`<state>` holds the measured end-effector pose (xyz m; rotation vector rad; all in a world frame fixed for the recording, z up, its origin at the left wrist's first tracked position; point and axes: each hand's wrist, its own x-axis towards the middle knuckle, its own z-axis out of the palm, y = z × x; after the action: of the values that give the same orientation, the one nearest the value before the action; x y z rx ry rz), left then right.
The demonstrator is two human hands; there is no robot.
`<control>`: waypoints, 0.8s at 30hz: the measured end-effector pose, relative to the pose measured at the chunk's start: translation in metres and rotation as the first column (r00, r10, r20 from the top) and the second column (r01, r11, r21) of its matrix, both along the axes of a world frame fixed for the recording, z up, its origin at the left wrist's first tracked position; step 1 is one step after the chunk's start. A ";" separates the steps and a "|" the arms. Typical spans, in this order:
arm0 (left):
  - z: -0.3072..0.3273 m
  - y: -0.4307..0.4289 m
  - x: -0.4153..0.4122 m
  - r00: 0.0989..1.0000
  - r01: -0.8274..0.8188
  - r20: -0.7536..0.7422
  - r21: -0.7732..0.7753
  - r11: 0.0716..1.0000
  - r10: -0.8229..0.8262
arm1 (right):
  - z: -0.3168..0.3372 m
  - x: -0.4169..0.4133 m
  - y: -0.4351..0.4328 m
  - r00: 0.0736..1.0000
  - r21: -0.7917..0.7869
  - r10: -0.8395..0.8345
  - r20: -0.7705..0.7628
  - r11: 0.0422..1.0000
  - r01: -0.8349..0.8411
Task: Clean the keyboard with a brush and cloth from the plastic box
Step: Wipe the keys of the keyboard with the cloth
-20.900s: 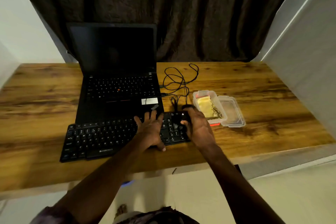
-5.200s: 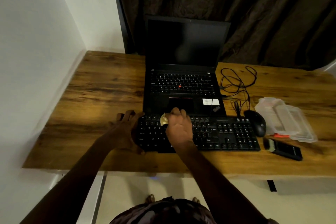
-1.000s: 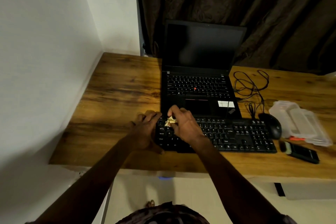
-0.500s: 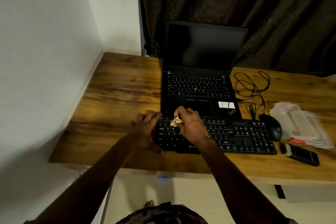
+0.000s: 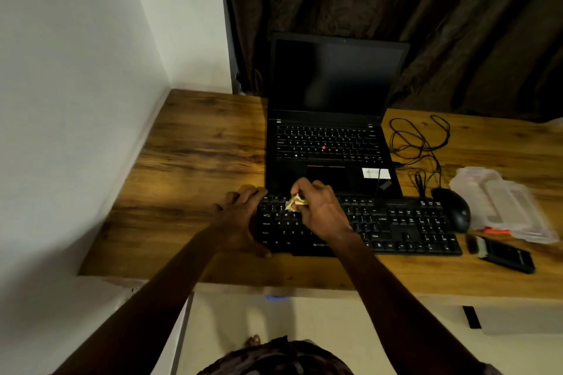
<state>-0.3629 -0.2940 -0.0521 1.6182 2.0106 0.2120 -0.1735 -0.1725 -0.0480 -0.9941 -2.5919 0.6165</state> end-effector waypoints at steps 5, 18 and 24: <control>-0.002 -0.001 -0.002 1.000 0.000 0.022 -0.009 1.000 0.001 | 0.002 -0.015 -0.007 1.000 -0.075 0.021 -0.002 0.997 -0.021; -0.001 0.002 0.002 0.997 -0.007 -0.071 -0.051 0.999 0.003 | 0.007 0.023 0.011 1.000 -0.100 0.014 -0.012 0.995 -0.015; -0.002 0.003 0.000 0.999 -0.016 -0.050 -0.092 0.996 0.011 | 0.009 0.054 0.026 0.999 -0.097 -0.038 0.024 0.994 0.040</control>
<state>-0.3633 -0.2913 -0.0544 1.5665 2.0379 0.0836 -0.1196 -0.1466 -0.0393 -1.0854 -2.5760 0.7327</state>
